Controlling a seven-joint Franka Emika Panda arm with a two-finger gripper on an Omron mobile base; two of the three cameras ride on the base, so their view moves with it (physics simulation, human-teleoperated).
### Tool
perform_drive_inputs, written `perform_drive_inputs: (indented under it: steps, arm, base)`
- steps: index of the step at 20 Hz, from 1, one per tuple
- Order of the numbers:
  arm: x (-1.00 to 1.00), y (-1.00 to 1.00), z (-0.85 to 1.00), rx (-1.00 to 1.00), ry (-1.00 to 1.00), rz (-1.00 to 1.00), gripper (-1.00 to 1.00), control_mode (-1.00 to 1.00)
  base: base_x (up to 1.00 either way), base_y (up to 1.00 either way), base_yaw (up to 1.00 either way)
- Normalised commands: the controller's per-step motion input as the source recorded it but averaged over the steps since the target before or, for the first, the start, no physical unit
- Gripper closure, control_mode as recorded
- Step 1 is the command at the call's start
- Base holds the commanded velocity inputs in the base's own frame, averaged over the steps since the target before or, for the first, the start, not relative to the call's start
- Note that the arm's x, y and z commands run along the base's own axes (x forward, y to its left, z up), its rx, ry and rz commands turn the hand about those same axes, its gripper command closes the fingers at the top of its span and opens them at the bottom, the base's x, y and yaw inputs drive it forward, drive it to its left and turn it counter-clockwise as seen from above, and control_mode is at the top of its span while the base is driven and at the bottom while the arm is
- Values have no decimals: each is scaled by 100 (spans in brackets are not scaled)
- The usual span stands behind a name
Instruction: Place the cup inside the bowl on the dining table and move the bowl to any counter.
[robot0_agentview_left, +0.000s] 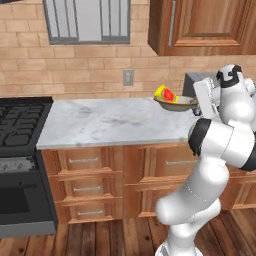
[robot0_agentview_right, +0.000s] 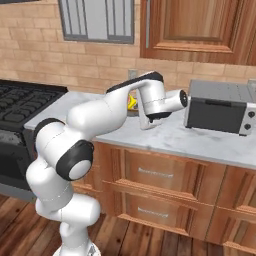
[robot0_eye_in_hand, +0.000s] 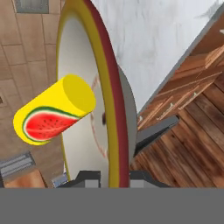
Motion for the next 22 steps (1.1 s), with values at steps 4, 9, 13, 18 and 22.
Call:
perform_drive_inputs:
  steps: [4,9,13,18,22]
  arm:
    - [0,0,0,0,0,0,100,100]
    - [0,0,0,0,0,0,100,100]
    - [0,0,0,0,0,0,100,100]
    - [0,0,0,0,0,0,100,100]
    - [0,0,0,0,0,0,100,100]
  base:
    - [53,18,-7]
    - [0,30,-5]
    - [0,40,-5]
    - [0,61,-6]
    - [2,63,-5]
